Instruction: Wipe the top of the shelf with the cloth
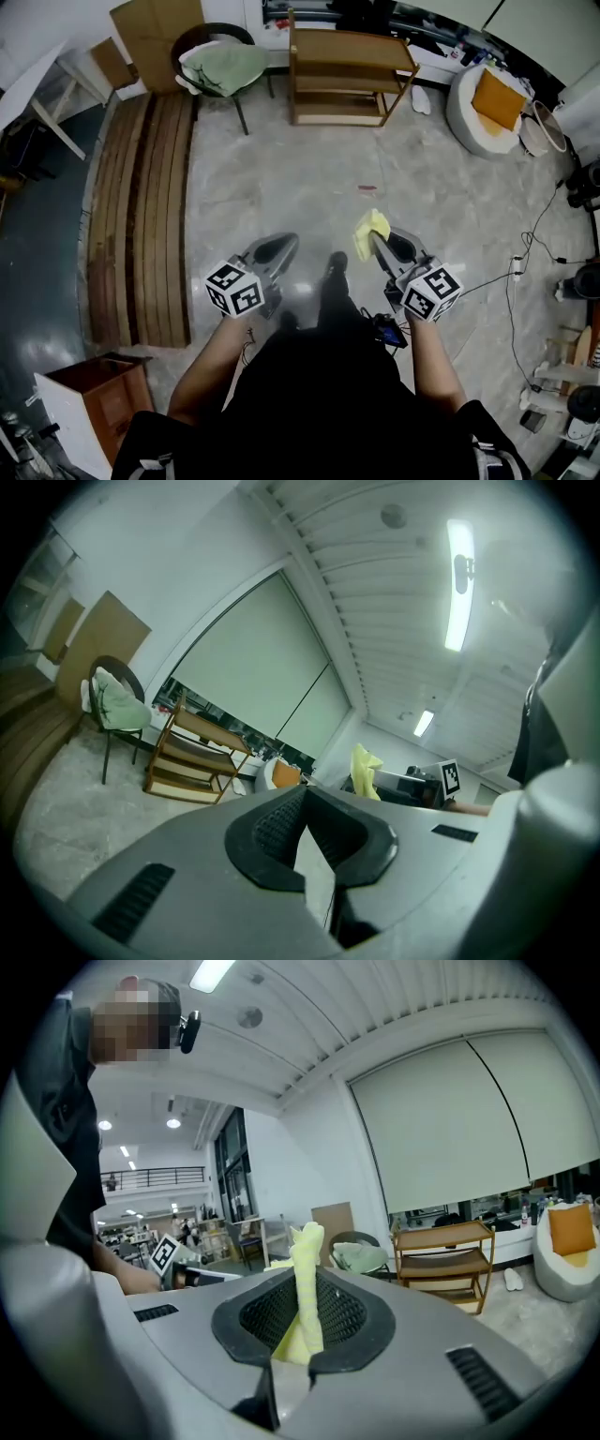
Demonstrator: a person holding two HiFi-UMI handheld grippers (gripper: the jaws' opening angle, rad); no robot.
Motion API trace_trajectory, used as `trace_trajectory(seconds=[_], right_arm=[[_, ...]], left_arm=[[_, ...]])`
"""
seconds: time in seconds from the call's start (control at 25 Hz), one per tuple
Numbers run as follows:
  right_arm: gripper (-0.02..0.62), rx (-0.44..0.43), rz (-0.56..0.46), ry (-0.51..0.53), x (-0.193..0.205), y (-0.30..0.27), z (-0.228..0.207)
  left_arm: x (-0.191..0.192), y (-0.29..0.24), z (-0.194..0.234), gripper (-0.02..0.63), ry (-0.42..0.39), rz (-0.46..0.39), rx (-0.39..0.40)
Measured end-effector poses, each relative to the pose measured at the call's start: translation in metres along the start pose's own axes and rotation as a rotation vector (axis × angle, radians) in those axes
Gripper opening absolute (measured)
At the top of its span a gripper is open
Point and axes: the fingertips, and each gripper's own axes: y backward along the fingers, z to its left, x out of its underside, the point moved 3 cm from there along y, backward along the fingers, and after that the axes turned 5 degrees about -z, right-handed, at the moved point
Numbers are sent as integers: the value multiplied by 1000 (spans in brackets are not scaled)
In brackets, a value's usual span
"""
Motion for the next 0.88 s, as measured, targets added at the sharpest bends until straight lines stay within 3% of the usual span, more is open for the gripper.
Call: trace_trajectory(seconds=[0.28, 0.48, 0.88], right_arm=[[48, -47, -19, -21, -1, -39, -86], [48, -97, -23, -64, -21, -73, -160], [48, -202, -4, -96, -44, -139, -255]], left_arm=[[-10, -76, 50, 12, -6, 59, -53], [-39, -148, 79, 11, -6, 103, -93], [-103, -235, 123, 12, -9, 26, -147]])
